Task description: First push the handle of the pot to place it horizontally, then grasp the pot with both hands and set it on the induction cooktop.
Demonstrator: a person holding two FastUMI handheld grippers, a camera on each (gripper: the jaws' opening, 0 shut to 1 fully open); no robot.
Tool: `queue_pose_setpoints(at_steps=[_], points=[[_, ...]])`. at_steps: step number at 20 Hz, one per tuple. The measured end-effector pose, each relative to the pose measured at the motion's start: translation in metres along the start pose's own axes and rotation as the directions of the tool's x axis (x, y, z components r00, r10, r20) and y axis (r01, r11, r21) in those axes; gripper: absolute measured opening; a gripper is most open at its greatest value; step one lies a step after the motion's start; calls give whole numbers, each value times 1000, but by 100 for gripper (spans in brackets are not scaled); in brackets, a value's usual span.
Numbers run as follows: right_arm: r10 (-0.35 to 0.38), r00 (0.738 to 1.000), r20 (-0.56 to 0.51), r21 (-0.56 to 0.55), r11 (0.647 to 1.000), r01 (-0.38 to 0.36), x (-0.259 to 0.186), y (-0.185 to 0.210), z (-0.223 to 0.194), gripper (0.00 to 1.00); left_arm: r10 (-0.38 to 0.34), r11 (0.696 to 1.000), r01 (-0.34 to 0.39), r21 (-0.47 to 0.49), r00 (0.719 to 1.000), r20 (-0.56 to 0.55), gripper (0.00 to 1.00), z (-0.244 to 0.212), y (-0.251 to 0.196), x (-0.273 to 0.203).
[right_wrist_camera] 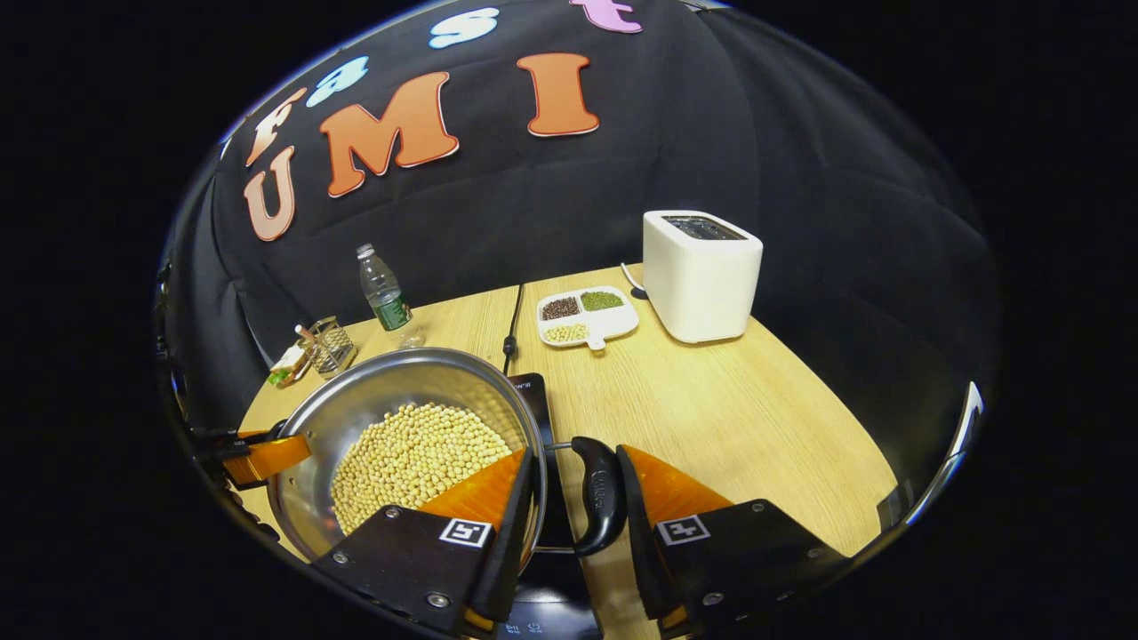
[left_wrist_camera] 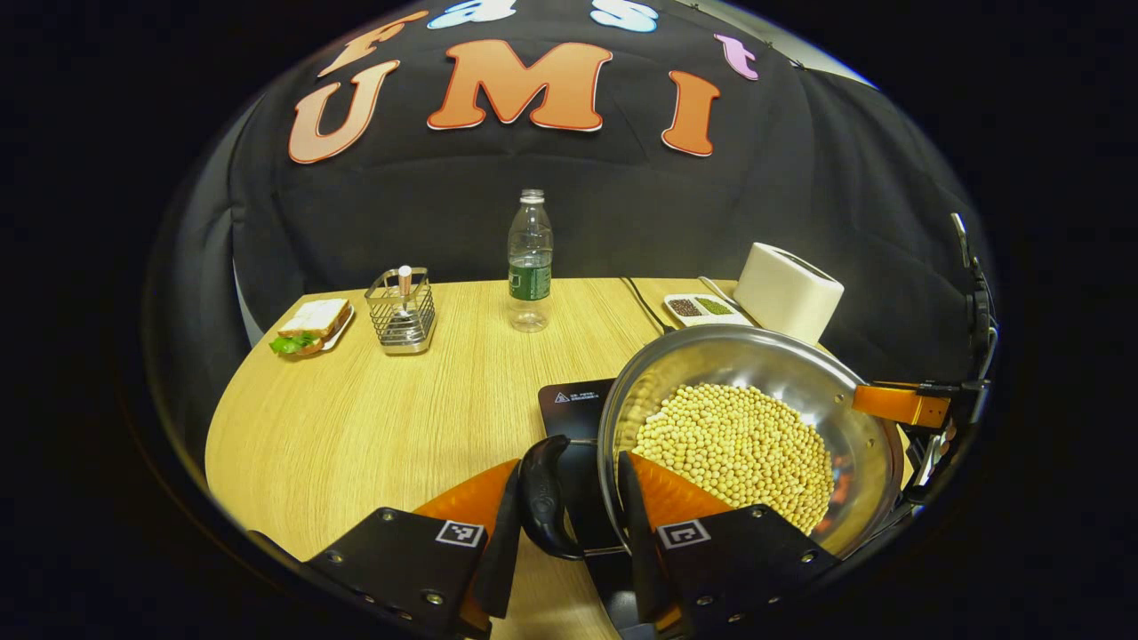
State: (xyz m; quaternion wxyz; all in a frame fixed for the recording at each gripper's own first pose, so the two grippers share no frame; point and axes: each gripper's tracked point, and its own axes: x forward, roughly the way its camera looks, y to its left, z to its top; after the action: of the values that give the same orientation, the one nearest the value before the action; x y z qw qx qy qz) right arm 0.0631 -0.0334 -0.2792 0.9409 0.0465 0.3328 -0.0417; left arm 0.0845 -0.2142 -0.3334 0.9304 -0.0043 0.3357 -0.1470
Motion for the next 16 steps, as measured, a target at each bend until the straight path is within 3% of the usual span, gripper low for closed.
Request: queue_pose_setpoints(at_steps=[2, 4, 7, 8, 10, 16], points=[[-10, 999, 30, -6, 1000, 10, -1, -1, 8, 59, 27, 999, -28, 29, 999, 38, 60, 10, 4, -8], [-33, 997, 72, -28, 999, 35, -13, -4, 23, 65, 68, 997, -71, 41, 995, 76, 76, 22, 14, -21], [-28, 987, 156, -52, 998, 37, -36, 0, 51, 95, 99, 995, -98, -13, 988, 120, 76, 43, 24, -46], [-27, 982, 188, -59, 998, 39, -46, 1, 62, 96, 117, 993, -116, -20, 982, 147, 77, 54, 30, -57], [-32, 969, 245, -69, 996, 50, -67, 3, 81, 95, 135, 991, -135, -18, 966, 222, 92, 81, 37, -82], [-14, 915, 404, -61, 997, 43, -134, 11, 142, 95, 182, 980, -198, -3, 897, 404, 92, 152, 57, -165]])
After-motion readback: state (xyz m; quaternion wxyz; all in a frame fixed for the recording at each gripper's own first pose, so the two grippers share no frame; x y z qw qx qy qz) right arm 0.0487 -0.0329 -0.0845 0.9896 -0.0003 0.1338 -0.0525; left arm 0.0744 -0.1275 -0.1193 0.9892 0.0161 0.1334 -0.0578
